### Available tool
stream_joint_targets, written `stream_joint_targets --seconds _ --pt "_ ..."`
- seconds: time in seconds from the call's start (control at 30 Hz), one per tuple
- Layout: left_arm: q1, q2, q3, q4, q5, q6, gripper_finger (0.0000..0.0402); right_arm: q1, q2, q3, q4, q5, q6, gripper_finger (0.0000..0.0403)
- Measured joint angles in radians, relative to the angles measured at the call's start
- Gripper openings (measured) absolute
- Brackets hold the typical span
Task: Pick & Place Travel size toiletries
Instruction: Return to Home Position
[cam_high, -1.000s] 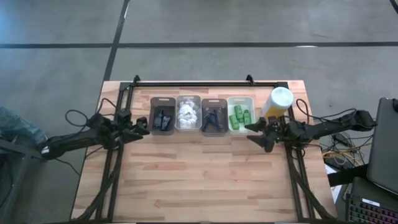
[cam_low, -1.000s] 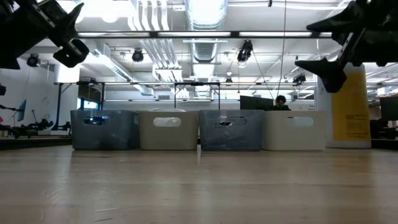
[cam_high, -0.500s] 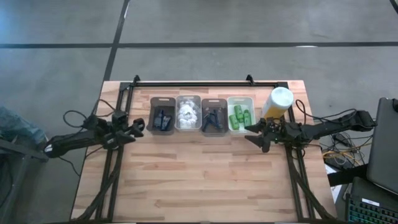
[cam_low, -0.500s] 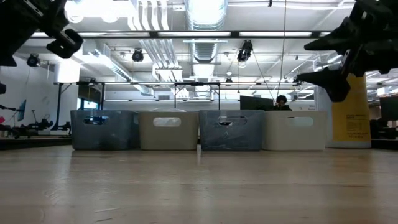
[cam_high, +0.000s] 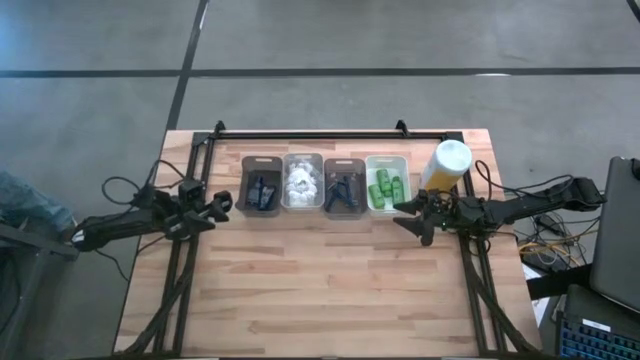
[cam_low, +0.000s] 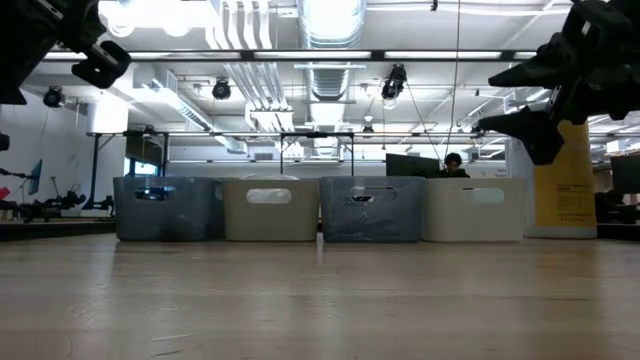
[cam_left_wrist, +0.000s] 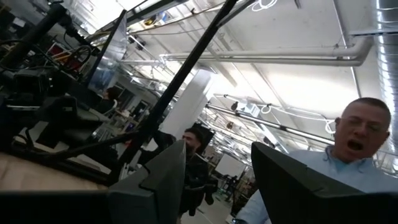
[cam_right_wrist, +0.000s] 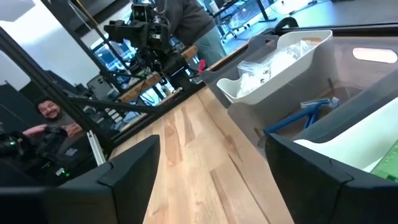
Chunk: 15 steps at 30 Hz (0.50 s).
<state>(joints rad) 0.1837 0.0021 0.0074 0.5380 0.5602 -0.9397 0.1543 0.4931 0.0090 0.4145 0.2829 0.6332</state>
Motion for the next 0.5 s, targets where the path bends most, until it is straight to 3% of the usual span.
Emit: stream_joint_targets --seconds 0.2,0.5 --pt "-0.020 0.000 0.000 0.000 -0.001 0.000 0.0188 0.000 0.000 0.000 0.000 0.000 -0.004 0.0269" --pt "-0.168 0.000 -0.001 0.006 0.001 0.000 0.0188 0.000 0.001 0.000 0.001 -0.002 -0.005 0.0242"
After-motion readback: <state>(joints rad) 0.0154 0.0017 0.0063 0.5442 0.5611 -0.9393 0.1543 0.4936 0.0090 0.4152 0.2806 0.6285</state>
